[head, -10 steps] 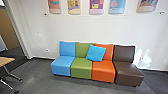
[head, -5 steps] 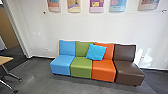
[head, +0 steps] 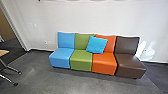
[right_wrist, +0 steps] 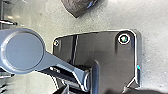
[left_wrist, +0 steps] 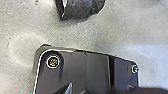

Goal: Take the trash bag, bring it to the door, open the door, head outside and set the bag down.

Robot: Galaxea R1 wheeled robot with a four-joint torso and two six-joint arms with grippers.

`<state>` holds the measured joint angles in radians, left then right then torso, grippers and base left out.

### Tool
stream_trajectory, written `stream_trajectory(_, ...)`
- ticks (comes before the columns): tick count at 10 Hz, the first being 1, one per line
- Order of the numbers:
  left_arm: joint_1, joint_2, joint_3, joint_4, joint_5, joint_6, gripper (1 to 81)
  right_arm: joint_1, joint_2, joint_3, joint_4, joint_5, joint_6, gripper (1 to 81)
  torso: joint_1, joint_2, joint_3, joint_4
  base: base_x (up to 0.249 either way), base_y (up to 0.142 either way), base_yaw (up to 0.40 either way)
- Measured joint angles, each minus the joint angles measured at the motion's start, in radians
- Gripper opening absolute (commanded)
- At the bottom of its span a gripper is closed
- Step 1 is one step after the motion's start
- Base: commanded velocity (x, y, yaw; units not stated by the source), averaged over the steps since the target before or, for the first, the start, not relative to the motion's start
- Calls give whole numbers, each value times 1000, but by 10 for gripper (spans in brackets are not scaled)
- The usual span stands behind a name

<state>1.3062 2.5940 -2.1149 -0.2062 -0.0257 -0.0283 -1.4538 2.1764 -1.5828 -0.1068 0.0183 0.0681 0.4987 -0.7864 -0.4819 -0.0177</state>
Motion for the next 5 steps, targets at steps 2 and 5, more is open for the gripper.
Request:
stream_trajectory(2,-29,-7,6,-43,12,0,811,2,-21,21,1,1,0,811,45,-70,-67,0,0,0,0)
stream_trajectory(5,-88,-20,9,-75,56,0,811,12,-37,40,1,6,11,811,103,-157,-128,0,0,0,0)
